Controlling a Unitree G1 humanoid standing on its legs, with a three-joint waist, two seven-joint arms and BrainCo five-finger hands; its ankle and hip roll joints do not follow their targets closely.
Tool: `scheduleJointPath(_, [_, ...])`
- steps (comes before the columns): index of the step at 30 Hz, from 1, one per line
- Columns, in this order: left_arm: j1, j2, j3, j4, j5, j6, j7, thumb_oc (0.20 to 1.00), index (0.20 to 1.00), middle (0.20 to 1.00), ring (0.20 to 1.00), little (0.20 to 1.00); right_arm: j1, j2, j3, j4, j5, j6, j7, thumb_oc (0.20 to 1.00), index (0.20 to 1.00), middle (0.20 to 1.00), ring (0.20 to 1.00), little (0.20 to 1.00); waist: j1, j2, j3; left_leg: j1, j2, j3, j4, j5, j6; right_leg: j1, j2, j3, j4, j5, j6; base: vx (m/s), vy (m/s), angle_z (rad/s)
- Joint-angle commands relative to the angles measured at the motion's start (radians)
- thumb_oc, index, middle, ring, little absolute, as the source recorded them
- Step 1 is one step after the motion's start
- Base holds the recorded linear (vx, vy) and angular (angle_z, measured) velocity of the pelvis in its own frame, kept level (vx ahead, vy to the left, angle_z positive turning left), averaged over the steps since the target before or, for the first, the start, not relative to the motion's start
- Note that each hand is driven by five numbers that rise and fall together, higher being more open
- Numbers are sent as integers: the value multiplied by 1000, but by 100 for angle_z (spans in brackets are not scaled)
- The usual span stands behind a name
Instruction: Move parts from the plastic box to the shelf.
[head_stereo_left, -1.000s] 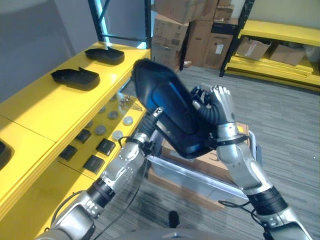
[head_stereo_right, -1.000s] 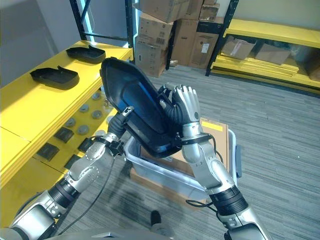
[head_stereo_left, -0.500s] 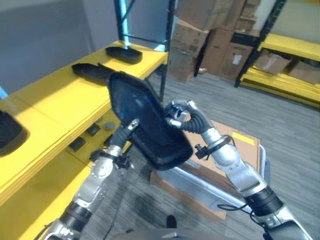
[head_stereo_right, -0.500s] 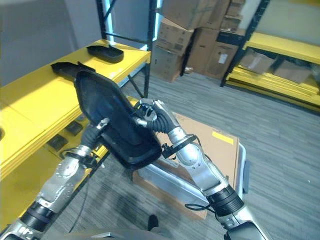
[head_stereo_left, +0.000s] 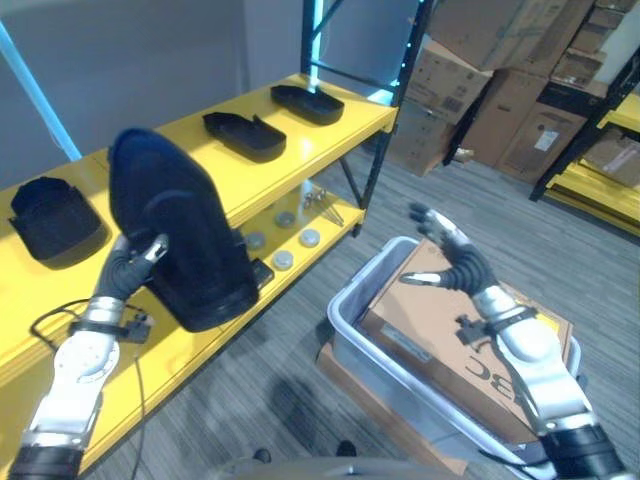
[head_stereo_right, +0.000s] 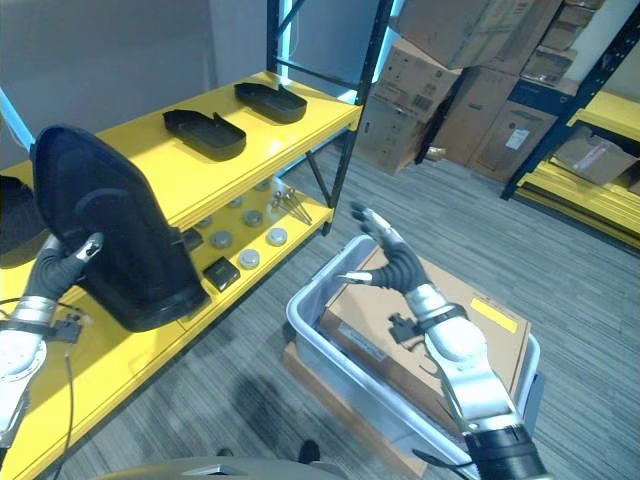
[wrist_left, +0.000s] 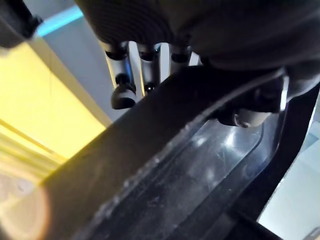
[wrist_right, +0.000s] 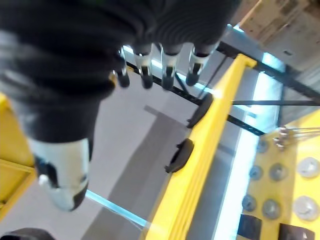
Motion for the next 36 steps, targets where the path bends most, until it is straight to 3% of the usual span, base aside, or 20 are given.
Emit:
scheduleJointPath(1, [-55,32,36,-59,85,-115,68,200,200,200,200,200,-16,2,5,-26,115,-69,41,1000,1000,1000,1000,1000,-6,-25,-52,-12,9,0,61,-131,0,20,-6,38,49,-147,5,-10,-22,8])
scheduleJointPath(6, [-16,11,120,-105,102,-127,119,200,200,200,200,200,-24,89,48,-1,259,-63,77,1000,1000,1000,1000,1000,18,-27,-34,-35,9,-23,84,-131,-4,15,-8,17,52,-149,3,-52,-26,12])
scheduleJointPath(7, [-2,-7,145,-137,83,-135,133,200,200,200,200,200,-53,122,99,19,266,-64,69,1000,1000,1000,1000,1000,57,-32,-10,-65,7,-49,120,-126,-9,11,-11,-6,60,-149,-1,-63,-41,10])
scheduleJointPath(9, [1,-14,153,-149,77,-136,139,200,200,200,200,200,-72,127,121,31,240,-69,57,1000,1000,1000,1000,1000,70,-33,-7,-76,5,-68,127,-129,-12,14,-10,-21,57,-157,-3,-58,-75,29])
scheduleJointPath(11, [-4,-26,157,-176,53,-146,150,200,200,200,200,200,-99,141,143,29,209,-79,34,1000,1000,1000,1000,1000,114,-35,17,-108,6,-120,145,-120,-30,22,-4,-73,55,-173,-13,-111,-138,77])
scheduleJointPath(12, [-9,-42,141,-193,17,-154,149,200,200,200,200,200,-116,157,161,11,231,-86,28,1000,1000,1000,1000,1000,148,-36,30,-144,-3,-194,148,-97,-45,25,-7,-146,54,-187,-23,-120,-92,150])
scheduleJointPath(13, [-11,-43,140,-194,16,-153,148,200,200,200,200,200,-117,157,160,12,231,-87,28,1000,1000,1000,1000,1000,142,-37,31,-150,-8,-201,149,-89,-45,22,-11,-154,54,-183,-22,-107,-89,188])
scheduleJointPath(15, [-30,-58,111,-205,-8,-154,144,200,200,200,200,200,-139,150,180,9,219,-86,22,1000,1000,1000,1000,1000,171,-30,54,-196,-12,-252,155,-65,-72,30,-20,-255,67,-213,-31,-60,-66,136])
scheduleJointPath(17, [-54,-67,89,-212,-12,-158,142,200,200,200,200,200,-157,131,191,5,190,-86,15,1000,1000,1000,1000,1000,169,-23,62,-227,24,-182,150,-68,-85,46,-31,-319,76,-253,-33,2,29,136])
scheduleJointPath(18, [-68,-70,74,-219,-13,-161,135,200,200,200,200,200,-170,119,197,1,182,-84,15,1000,1000,1000,1000,1000,158,-21,61,-242,58,-79,141,-54,-85,48,-47,-362,82,-252,-25,-41,266,209])
scheduleJointPath(19, [-85,-62,48,-232,-21,-165,127,200,200,200,200,200,-187,114,209,-7,172,-82,8,1000,1000,1000,1000,1000,137,-17,57,-243,127,127,120,-37,-81,61,-71,-415,83,-239,-15,-7,213,207])
scheduleJointPath(20, [-85,-62,49,-232,-21,-165,127,200,200,200,200,200,-188,115,210,-6,171,-81,7,1000,1000,1000,1000,1000,139,-17,57,-240,128,131,115,-35,-81,61,-71,-413,82,-238,-14,1,187,189])
scheduleJointPath(22, [-91,-50,43,-232,-24,-170,124,200,200,200,200,200,-191,120,208,-8,172,-78,4,1000,1000,1000,1000,1000,125,-8,47,-230,170,258,97,-13,-87,77,-89,-452,75,-225,-10,39,156,113])
scheduleJointPath(23, [-88,-47,41,-228,-31,-170,118,200,200,200,200,200,-185,125,206,-8,175,-73,4,1000,1000,1000,1000,1000,123,-4,38,-213,177,280,70,3,-91,88,-91,-460,67,-220,-11,169,240,67])
scheduleJointPath(27, [-58,-37,60,-219,-23,-161,108,200,200,200,200,200,-194,161,220,17,161,-53,-3,1000,1000,1000,1000,1000,136,1,10,-187,148,256,48,-2,-81,115,-116,-467,67,-214,-6,137,152,45])
scheduleJointPath(34, [-81,-15,57,-216,-47,-156,78,200,200,200,200,200,-236,196,246,20,141,-42,-5,1000,1000,1000,1000,1000,140,-20,5,-214,65,267,164,-92,-17,140,-222,-461,110,-180,37,139,234,6])
scheduleJointPath(36, [-97,-5,43,-213,-48,-151,66,200,200,200,200,200,-230,207,239,32,103,-35,-15,1000,1000,1000,1000,1000,125,-14,-1,-189,16,263,151,-116,22,127,-285,-450,183,-124,61,195,345,-1])
